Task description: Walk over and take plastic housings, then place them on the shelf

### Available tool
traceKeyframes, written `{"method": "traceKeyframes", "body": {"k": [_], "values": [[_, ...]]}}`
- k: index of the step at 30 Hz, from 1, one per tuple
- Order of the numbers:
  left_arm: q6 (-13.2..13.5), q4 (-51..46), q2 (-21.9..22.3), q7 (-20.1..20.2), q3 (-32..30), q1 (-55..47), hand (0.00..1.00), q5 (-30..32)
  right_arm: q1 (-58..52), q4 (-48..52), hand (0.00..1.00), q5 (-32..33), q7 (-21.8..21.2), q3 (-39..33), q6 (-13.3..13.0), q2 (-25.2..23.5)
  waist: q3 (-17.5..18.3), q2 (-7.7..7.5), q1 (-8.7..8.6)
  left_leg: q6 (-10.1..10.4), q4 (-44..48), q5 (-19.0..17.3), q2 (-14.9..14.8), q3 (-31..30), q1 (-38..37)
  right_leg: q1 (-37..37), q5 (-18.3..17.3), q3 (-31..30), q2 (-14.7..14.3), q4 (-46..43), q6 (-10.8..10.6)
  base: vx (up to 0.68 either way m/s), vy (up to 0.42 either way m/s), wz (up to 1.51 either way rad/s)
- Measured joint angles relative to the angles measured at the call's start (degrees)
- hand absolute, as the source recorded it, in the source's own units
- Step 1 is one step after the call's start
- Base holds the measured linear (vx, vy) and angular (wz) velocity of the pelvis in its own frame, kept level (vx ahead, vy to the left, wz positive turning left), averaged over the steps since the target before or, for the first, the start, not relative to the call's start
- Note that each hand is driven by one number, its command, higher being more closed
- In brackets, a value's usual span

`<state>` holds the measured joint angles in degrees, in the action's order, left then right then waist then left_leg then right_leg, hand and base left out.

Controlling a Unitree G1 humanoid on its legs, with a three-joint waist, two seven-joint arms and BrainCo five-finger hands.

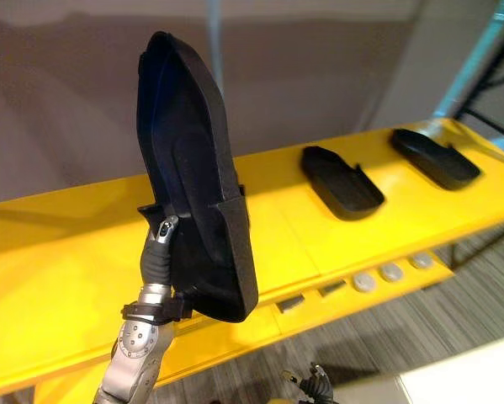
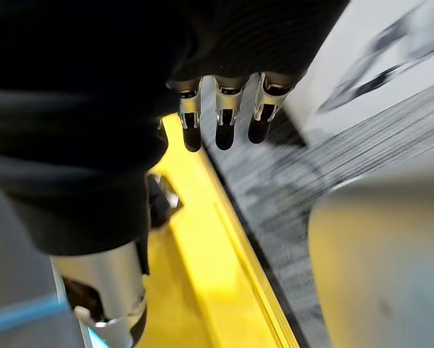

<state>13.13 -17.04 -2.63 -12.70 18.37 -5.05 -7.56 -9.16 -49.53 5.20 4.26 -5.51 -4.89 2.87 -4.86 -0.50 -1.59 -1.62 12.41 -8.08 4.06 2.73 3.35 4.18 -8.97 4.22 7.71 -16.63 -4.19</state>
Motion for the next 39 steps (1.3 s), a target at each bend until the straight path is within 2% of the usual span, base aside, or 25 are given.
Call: {"method": "traceKeyframes", "body": {"k": [1,4,7,10,12,16,17,18,19,20,21,23,24,25,26,27,28,29,31,32,35,36,37,38,39], "values": [[0.16,-0.88,0.58,0.09,-1.18,-2.07,1.00,-0.04,-0.28,1.28,0.00,-0.03,-0.16,0.06,-0.02,-0.18,0.66,1.05,0.93,0.56,0.73,-1.15,-2.03,1.03,-0.14,-2.03,0.82,0.90,-1.54,3.24,0.93,0.20,-0.248,0.18],[0.34,-1.17,1.27,0.64,-1.78,-3.79,1.00,-0.09,-0.33,1.56,0.00,-0.03,-0.18,0.33,-0.02,-0.70,1.40,0.70,1.25,1.11,0.78,-1.52,-4.06,2.14,-0.74,-4.35,1.32,1.76,-3.23,6.27,1.67,0.13,-0.151,0.05],[0.32,-1.38,1.96,0.73,-2.52,-5.94,1.00,0.03,-0.77,1.52,0.00,-0.07,-0.19,0.65,-0.03,-0.59,2.04,0.13,1.08,1.84,-0.34,-1.02,-4.22,2.03,-1.88,-6.39,1.47,2.78,-3.57,8.51,1.79,0.12,-0.079,0.13],[0.32,-2.14,1.93,0.70,-4.14,-8.64,1.00,0.09,-1.91,1.30,0.00,-0.13,-0.35,2.01,-0.03,-0.86,2.49,-0.86,1.66,2.02,-0.73,-0.86,-4.24,1.60,-2.68,-8.04,1.97,3.59,-3.76,9.73,2.09,0.09,-0.014,0.17],[0.30,-2.14,1.91,0.69,-5.20,-9.39,1.00,0.17,-2.09,0.64,0.00,-0.20,-0.41,2.38,-0.03,-0.89,2.53,-0.98,2.35,2.00,-0.74,-0.81,-4.19,0.30,-2.41,-8.43,2.49,4.77,-3.84,10.04,2.01,0.03,0.008,0.35],[0.09,-3.77,1.70,0.68,-7.83,-10.93,1.00,0.62,-1.99,0.95,0.00,-0.20,-0.39,2.75,-0.06,-1.26,0.87,-2.08,2.70,2.24,1.20,-0.43,-3.34,-3.56,-0.92,-10.17,2.75,10.27,-3.27,9.83,1.90,-0.04,0.011,0.75],[0.10,-5.04,1.69,0.60,-7.98,-10.91,1.00,0.92,-1.58,0.78,0.00,-0.22,-0.29,2.72,-0.16,-1.22,0.06,-2.61,2.63,3.20,2.60,-0.18,-3.01,-3.54,1.47,-9.59,2.75,12.24,-2.53,9.46,1.91,-0.13,0.039,0.85],[0.24,-5.99,1.58,0.55,-8.13,-10.50,1.00,0.92,-0.62,0.01,0.00,-0.28,-0.10,2.69,-0.22,-0.99,0.01,-2.57,2.84,2.42,5.61,-2.23,-5.30,2.37,4.67,-7.57,2.80,13.64,-1.77,9.00,2.13,-0.11,0.044,0.93],[0.40,-6.05,1.58,0.56,-8.73,-10.13,1.00,0.93,0.41,-1.01,0.00,-0.30,0.02,2.69,-0.20,-0.64,-0.27,-2.63,2.78,2.02,8.04,-2.79,-7.08,5.54,6.39,-6.94,2.58,14.17,-1.32,8.94,2.47,-0.05,0.062,0.75],[0.34,-5.68,1.56,0.61,-9.62,-9.72,1.00,0.98,2.45,-2.60,0.00,-0.36,0.12,2.62,-0.15,0.17,-1.22,-2.79,2.33,2.14,12.43,-3.79,-11.06,9.80,8.21,-6.42,2.53,15.19,0.03,8.73,2.54,-0.01,0.165,0.71],[0.22,-4.15,1.57,0.55,-10.39,-9.49,1.00,0.94,3.03,-3.13,0.00,-1.46,0.31,2.60,-0.07,1.12,-1.64,-3.09,1.49,2.70,15.99,-4.21,-15.90,11.52,8.39,-6.46,2.52,16.21,2.55,7.73,2.48,-0.01,0.224,0.65],[0.16,-3.51,1.61,0.51,-10.29,-9.50,1.00,0.95,2.59,-3.20,0.00,-2.12,0.39,2.59,-0.04,2.00,-1.53,-2.92,0.07,2.97,16.29,-4.05,-20.48,11.09,7.66,-7.43,2.53,17.56,4.90,7.23,2.35,0.00,0.248,0.54],[0.23,-3.52,1.61,0.51,-10.11,-9.44,1.00,0.96,2.60,-3.37,0.00,-2.59,0.39,2.46,-0.01,2.31,-1.33,-2.60,-0.50,3.27,15.29,-3.66,-22.28,10.92,7.19,-7.70,2.74,18.17,5.89,7.10,1.55,0.03,0.373,0.51],[0.41,-3.51,1.68,0.62,-9.72,-8.86,1.00,0.99,2.50,-3.47,0.00,-2.81,0.41,2.18,0.03,2.80,-0.78,-1.81,-1.13,3.80,11.73,-0.32,-24.95,10.79,6.35,-7.80,3.38,18.81,7.74,7.16,-1.30,0.06,0.545,0.45],[0.60,-3.42,2.34,0.53,-9.36,-8.02,1.00,0.98,2.38,-3.82,0.00,-3.05,0.40,1.93,0.14,3.76,0.19,0.06,-1.60,7.52,7.10,5.18,-26.19,9.21,5.43,-7.67,4.10,19.55,9.07,7.51,-5.13,0.08,0.582,0.41],[0.75,-3.07,2.58,0.39,-9.00,-7.52,1.00,0.96,2.53,-4.57,0.00,-3.50,0.41,1.38,0.36,3.88,0.39,0.18,-1.87,11.87,6.37,2.99,-24.78,8.30,5.26,-7.80,4.81,19.85,10.08,8.29,-6.37,0.09,0.676,0.50],[0.75,-1.99,1.50,-0.28,-9.32,-5.82,1.00,0.91,3.19,-6.48,0.00,-3.90,0.33,1.18,0.51,2.05,0.49,-1.81,-2.51,13.86,6.61,1.00,-21.86,8.12,6.33,-8.29,6.80,20.28,12.52,10.10,-5.67,0.04,0.625,0.42],[0.73,-0.94,0.34,-1.10,-10.00,-5.28,1.00,0.61,3.61,-6.74,0.00,-3.96,0.15,1.16,0.54,0.49,0.72,-2.51,-2.34,12.82,8.06,0.47,-20.66,8.14,7.64,-8.36,9.98,20.35,12.59,11.56,-6.01,0.02,0.542,0.34],[0.74,0.11,-0.76,-1.14,-10.00,-5.16,1.00,-0.01,4.41,-6.53,0.00,-3.99,0.10,1.17,0.51,-0.58,0.70,-2.56,-2.27,11.23,11.35,-0.89,-20.24,8.14,9.07,-8.81,14.20,21.42,12.23,12.33,-6.07,-0.01,0.373,0.04],[0.74,0.57,-1.20,-0.97,-9.43,-4.37,1.00,0.00,4.65,-6.34,0.00,-3.99,0.10,1.23,0.48,-0.86,0.53,-2.40,-2.15,10.47,13.85,-2.63,-20.25,8.21,10.02,-8.36,15.47,21.12,12.58,12.15,-5.99,-0.04,0.349,-0.05],[0.79,1.06,-3.26,-0.62,-8.89,-2.34,1.00,0.06,5.25,-6.02,0.00,-3.99,0.02,2.48,0.49,-1.17,0.23,-2.15,-0.82,9.76,19.57,-6.26,-21.38,10.81,12.41,-4.64,15.78,17.29,13.41,10.06,-5.62,-0.10,0.264,-0.51],[0.82,1.66,-3.32,-0.59,-8.90,-2.12,1.00,0.07,5.21,-5.88,0.00,-4.01,-0.07,2.91,0.52,-1.12,0.19,-2.07,-0.88,9.39,19.96,-6.53,-21.46,11.38,12.67,-3.48,16.20,16.47,13.60,9.17,-5.04,-0.14,0.226,-0.62],[0.80,3.11,-3.12,-0.54,-8.65,-2.02,1.00,0.12,5.21,-5.15,0.00,-4.04,-0.23,3.32,0.55,-0.44,-0.08,-1.62,-1.10,8.82,18.63,-6.66,-20.93,12.82,12.21,-1.60,18.03,14.90,13.88,8.68,-1.97,-0.14,0.181,-0.51],[0.78,4.40,-2.92,-0.42,-8.40,-2.11,1.00,0.14,5.24,-5.09,0.00,-4.03,-0.40,3.30,0.59,-0.12,-0.82,-1.01,-0.91,8.19,16.62,-6.17,-20.57,14.53,10.53,0.28,15.56,12.95,13.50,6.02,-1.47,-0.13,0.149,-0.52],[0.66,5.87,-2.89,-0.35,-8.41,-2.18,1.00,0.13,5.06,-4.92,0.00,-4.02,-0.59,3.29,0.59,0.09,-1.27,-0.98,-1.20,7.48,14.83,-5.43,-20.23,14.88,8.73,1.60,9.83,8.28,10.89,0.74,-4.31,-0.11,0.057,-0.32]]}}
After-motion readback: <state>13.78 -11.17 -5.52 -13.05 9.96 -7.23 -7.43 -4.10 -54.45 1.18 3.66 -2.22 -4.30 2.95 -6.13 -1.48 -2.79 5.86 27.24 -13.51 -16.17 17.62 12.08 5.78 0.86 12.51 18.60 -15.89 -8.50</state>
